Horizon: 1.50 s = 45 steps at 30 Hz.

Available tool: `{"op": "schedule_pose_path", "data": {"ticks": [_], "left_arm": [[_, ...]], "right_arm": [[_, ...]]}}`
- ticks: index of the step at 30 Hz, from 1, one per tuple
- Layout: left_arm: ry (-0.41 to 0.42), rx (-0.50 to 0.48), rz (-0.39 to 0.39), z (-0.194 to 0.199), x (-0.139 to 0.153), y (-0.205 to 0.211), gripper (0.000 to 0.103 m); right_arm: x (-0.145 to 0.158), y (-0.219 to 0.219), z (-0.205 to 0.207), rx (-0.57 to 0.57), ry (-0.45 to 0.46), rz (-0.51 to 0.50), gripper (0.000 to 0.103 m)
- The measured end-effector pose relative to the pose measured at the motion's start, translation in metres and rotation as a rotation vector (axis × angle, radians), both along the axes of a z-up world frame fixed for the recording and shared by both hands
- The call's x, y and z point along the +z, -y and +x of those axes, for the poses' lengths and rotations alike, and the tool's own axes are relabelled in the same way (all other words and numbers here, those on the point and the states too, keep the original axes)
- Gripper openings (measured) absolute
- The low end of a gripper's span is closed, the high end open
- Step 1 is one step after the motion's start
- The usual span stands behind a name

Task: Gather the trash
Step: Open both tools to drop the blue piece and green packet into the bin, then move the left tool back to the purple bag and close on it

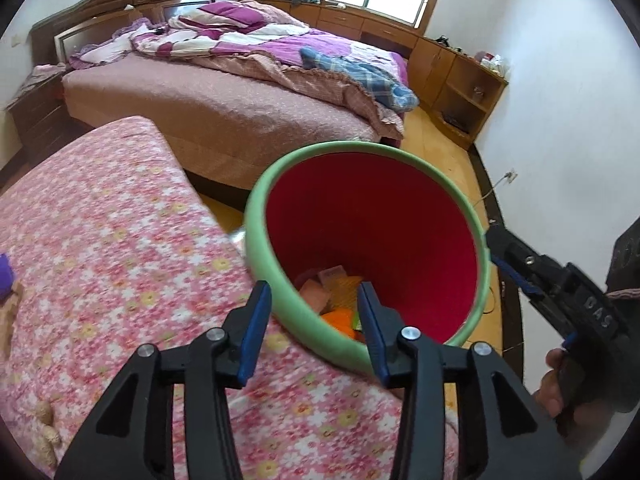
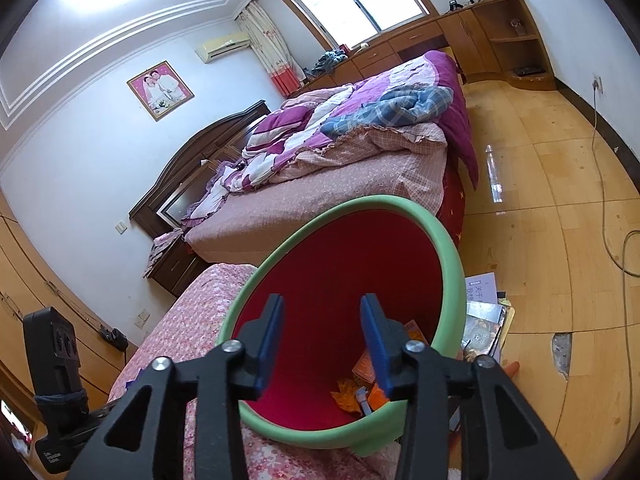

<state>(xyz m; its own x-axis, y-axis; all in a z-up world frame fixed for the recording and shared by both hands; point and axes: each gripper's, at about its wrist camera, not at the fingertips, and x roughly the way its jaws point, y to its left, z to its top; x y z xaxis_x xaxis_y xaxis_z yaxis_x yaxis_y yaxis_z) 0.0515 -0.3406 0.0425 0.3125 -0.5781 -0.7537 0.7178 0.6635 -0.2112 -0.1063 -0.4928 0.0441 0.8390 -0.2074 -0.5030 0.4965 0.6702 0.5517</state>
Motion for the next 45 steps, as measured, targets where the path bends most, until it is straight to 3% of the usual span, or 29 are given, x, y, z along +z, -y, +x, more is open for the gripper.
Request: {"op": "schedule_pose_path", "data": {"ticks": [6,10,15,23,26,29,34,45], "left_arm": [[0.001,0.072,0.012,0.008,0.005,-0.029,0.047],[0.018,0.140,0.014,0.019,0.013,-0.055,0.055],[0.017,0.217,0.009,0.035,0.024,-0.089,0.055],[0.042,0.353,0.053,0.062,0.031,-0.147,0.056],[0.056,0.413,0.073,0.075,0.031,-0.167,0.063],[0.050,0.474,0.094,0.091,0.025,-0.186,0.074],[0.027,0.532,0.108,0.116,0.009,-0.206,0.075],[-0.027,0.642,0.094,0.172,-0.031,-0.222,0.082]], "right_arm": [[0.010,-0.012,0.001,0.020,-0.003,-0.014,0.060],[0.018,-0.025,0.004,0.041,-0.004,-0.031,0.070],[0.029,-0.042,0.009,0.060,-0.011,-0.059,0.072],[0.035,-0.070,0.026,0.100,-0.045,-0.082,0.086],[0.036,-0.081,0.039,0.135,-0.062,-0.098,0.089],[0.036,-0.093,0.054,0.175,-0.078,-0.125,0.092],[0.033,-0.109,0.080,0.226,-0.095,-0.139,0.097],[0.010,-0.118,0.116,0.257,-0.146,-0.110,0.097]]}}
